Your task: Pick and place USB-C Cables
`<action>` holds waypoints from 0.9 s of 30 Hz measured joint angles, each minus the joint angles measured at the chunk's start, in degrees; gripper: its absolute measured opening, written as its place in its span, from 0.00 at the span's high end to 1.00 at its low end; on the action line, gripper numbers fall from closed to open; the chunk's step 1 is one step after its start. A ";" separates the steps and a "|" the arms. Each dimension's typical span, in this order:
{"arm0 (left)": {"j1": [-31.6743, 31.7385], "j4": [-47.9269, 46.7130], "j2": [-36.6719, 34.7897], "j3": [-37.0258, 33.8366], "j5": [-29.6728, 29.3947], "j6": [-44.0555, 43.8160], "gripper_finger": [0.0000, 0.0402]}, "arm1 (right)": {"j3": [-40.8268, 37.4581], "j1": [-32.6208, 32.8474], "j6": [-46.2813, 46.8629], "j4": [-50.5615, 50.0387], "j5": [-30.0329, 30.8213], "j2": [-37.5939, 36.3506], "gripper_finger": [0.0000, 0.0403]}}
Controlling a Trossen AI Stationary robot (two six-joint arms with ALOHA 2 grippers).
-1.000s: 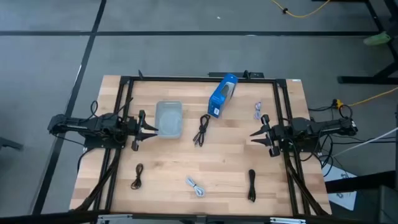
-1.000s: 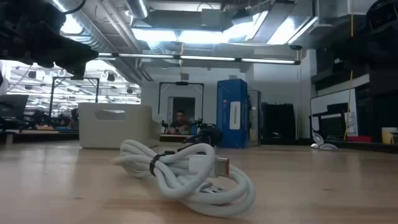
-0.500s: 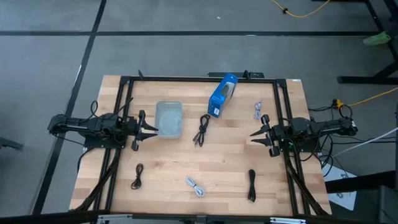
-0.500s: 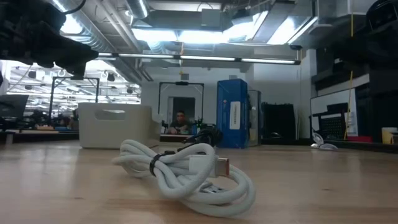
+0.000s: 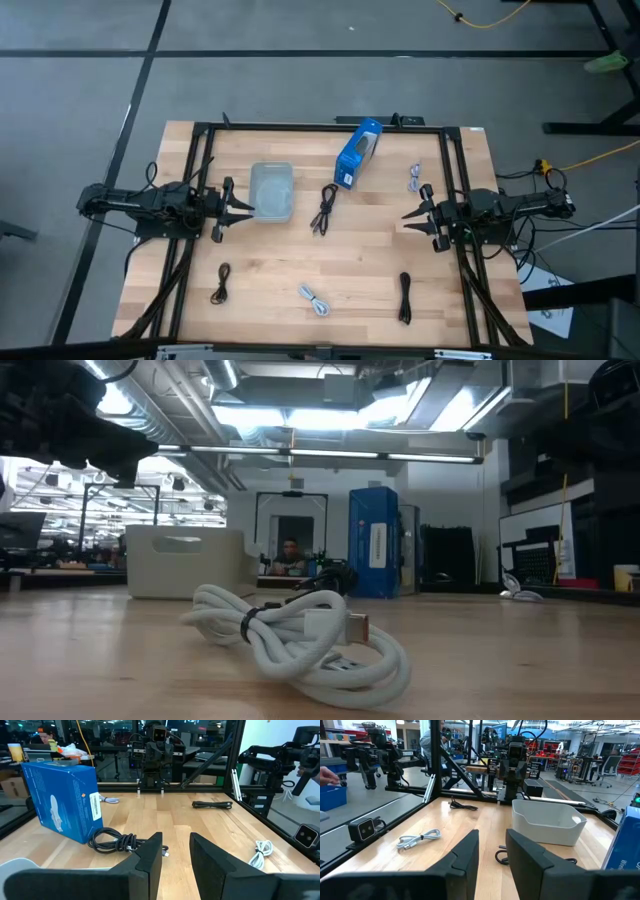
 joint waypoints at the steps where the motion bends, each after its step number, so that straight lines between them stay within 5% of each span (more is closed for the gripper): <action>1: -0.02 -0.02 -0.01 0.00 0.00 -0.01 0.77 | 0.01 -0.02 0.00 0.00 0.00 -0.01 0.75; 20: -0.02 -0.01 0.00 0.00 -0.01 0.00 0.77 | 0.01 0.00 0.19 0.20 0.00 -0.01 0.75; 27: -0.02 1.02 0.00 -0.04 -0.23 1.53 0.77 | 0.01 0.00 8.73 3.90 0.00 0.00 0.75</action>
